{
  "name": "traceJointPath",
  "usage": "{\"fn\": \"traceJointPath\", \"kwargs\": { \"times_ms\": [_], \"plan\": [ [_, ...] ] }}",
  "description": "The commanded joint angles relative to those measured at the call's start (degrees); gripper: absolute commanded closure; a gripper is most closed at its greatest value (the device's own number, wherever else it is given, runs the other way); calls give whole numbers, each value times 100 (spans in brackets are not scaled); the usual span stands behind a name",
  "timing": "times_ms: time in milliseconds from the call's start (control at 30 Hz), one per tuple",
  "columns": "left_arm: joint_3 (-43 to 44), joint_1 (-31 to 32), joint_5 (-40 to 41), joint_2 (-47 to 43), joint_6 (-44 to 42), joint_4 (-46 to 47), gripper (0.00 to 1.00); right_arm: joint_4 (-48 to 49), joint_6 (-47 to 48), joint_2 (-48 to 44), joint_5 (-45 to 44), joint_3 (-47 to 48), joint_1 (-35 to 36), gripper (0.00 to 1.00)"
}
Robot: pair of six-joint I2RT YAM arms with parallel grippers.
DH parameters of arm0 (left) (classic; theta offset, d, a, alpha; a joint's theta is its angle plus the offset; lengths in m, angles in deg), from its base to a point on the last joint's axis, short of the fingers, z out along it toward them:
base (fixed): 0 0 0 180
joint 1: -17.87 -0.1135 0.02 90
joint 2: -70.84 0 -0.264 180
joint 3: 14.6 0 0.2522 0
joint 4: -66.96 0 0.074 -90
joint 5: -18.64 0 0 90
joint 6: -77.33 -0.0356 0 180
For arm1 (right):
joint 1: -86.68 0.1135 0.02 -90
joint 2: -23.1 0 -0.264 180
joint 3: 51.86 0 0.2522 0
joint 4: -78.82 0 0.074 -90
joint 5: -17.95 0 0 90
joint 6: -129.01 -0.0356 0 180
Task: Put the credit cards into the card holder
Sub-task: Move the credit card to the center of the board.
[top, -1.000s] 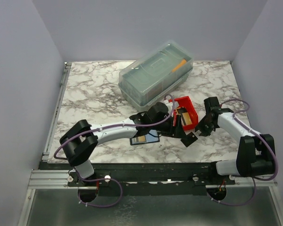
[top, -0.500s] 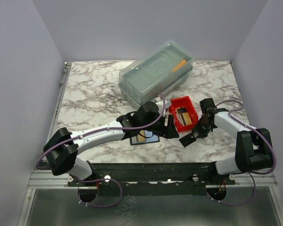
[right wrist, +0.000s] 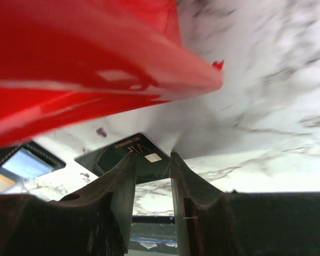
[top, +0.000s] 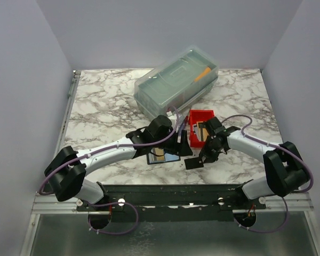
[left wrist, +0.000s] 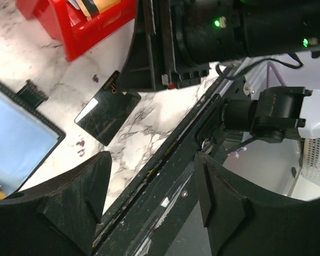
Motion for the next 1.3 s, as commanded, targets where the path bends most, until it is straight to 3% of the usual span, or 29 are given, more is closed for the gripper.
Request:
{"fn": "traceJointPath", "kwargs": {
  "times_ms": [0, 200, 433, 700, 867, 1267],
  "plan": [
    [-268, -190, 66, -305, 13, -184, 31, 40, -418, 368, -5, -313, 639, 64],
    [-549, -471, 49, -564, 40, -412, 31, -114, -764, 354, -65, -179, 1393, 63],
    [-700, -811, -97, -833, 52, -582, 30, -234, -1036, -226, -976, 47, 1361, 50],
    [-632, -881, -159, -995, 9, -756, 30, -750, -1132, 752, -1755, 916, 1355, 48],
    [-656, -933, -115, -1226, -12, -897, 30, -610, -1094, 1093, -1505, 922, 1442, 48],
    [-680, -1089, -87, -1294, -116, -1066, 30, -575, -1659, 1264, -1050, 810, 2550, 49]
  ]
}}
